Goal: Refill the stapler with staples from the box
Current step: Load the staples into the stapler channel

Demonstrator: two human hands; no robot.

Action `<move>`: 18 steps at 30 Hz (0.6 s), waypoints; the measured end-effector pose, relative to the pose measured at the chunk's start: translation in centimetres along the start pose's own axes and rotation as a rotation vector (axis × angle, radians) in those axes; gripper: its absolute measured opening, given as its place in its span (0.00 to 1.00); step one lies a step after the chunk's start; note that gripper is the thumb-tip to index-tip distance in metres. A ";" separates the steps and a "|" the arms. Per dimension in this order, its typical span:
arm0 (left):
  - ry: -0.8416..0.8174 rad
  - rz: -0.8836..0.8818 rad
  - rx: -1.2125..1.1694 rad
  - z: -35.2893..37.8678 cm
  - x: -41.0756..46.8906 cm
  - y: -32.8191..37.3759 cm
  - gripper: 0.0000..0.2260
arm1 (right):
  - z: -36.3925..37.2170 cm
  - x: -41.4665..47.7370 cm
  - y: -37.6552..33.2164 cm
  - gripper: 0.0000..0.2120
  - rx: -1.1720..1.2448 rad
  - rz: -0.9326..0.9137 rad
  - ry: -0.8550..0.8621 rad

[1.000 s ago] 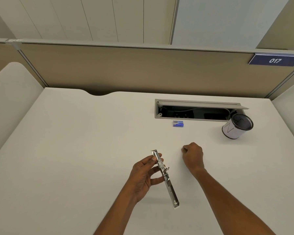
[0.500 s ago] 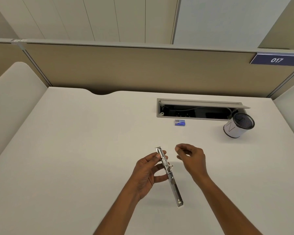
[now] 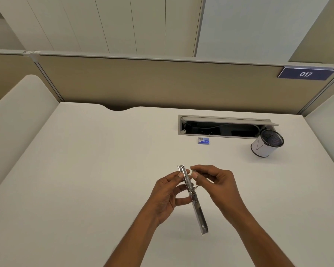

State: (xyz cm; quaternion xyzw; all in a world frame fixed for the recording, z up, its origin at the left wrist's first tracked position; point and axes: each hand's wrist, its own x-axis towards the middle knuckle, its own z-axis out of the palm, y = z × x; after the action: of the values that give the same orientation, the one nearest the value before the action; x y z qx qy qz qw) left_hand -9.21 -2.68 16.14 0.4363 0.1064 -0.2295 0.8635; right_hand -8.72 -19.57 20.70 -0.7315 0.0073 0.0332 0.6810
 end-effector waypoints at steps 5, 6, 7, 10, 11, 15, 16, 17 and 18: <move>0.007 0.003 0.022 -0.1 -0.9 -0.1 0.17 | -0.1 -1.1 0.1 0.07 0.069 -0.012 -0.082; 0.006 0.002 0.023 -0.2 -1.0 -0.1 0.18 | -0.1 -1.2 0.1 0.07 0.067 -0.022 -0.084; 0.002 0.003 0.023 -0.2 -1.2 -0.1 0.19 | 0.0 -1.3 0.2 0.07 0.064 -0.031 -0.085; -0.006 0.006 0.021 -0.4 -1.6 0.0 0.20 | 0.0 -1.6 0.1 0.09 0.036 -0.076 -0.076; -0.006 0.004 0.018 -0.4 -1.8 0.0 0.20 | 0.1 -1.7 0.0 0.09 0.010 -0.104 -0.071; -0.018 0.006 0.005 -0.3 -2.4 0.1 0.21 | 0.1 -1.9 -0.2 0.09 -0.130 -0.223 -0.067; -0.022 0.006 0.002 -0.3 -2.5 0.1 0.22 | 0.1 -1.9 -0.2 0.09 -0.160 -0.235 -0.066; -0.023 0.007 0.000 -0.2 -2.7 0.0 0.22 | 0.1 -2.0 -0.1 0.08 -0.173 -0.241 -0.065; -0.022 0.007 -0.001 -0.2 -2.7 -0.1 0.21 | 0.2 -2.1 -0.1 0.08 -0.175 -0.242 -0.064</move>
State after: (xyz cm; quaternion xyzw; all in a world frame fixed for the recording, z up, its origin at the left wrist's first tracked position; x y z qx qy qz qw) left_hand -11.62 -1.70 17.02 0.4337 0.0956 -0.2314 0.8656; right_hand -10.78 -19.44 20.90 -0.7822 -0.1058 -0.0252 0.6134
